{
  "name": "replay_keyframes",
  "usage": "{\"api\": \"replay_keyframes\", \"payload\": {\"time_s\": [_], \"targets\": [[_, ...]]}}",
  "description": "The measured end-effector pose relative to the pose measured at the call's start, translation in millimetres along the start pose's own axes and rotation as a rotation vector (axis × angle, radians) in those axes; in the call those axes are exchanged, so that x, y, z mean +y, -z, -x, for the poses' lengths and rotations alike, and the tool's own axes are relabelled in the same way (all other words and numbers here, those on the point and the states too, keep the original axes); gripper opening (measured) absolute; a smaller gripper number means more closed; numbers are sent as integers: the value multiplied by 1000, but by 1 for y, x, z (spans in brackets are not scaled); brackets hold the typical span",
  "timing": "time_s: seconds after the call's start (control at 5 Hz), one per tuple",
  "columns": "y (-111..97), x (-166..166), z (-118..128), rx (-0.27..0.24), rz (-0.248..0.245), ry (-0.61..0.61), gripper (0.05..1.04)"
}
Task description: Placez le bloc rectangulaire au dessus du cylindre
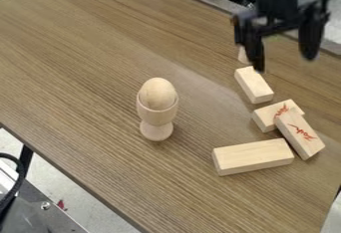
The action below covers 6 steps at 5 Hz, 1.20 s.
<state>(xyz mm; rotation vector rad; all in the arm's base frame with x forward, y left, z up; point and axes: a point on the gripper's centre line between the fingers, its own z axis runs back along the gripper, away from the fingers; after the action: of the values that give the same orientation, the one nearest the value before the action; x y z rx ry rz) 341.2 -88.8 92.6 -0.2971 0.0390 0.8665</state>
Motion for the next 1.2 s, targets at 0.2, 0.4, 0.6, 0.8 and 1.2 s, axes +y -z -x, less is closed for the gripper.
{"api": "replay_keyframes", "payload": {"time_s": [0.2, 0.4, 0.6, 0.8, 1.2], "targets": [[21, -5, -16, 6, -86, -48, 999], [45, -6, -29, 44, -198, -39, 1000], [58, -6, -34, 71, -232, -35, 1000], [55, -6, -38, 72, -240, -3, 999], [59, 6, -44, 76, -255, 9, 999]]}}
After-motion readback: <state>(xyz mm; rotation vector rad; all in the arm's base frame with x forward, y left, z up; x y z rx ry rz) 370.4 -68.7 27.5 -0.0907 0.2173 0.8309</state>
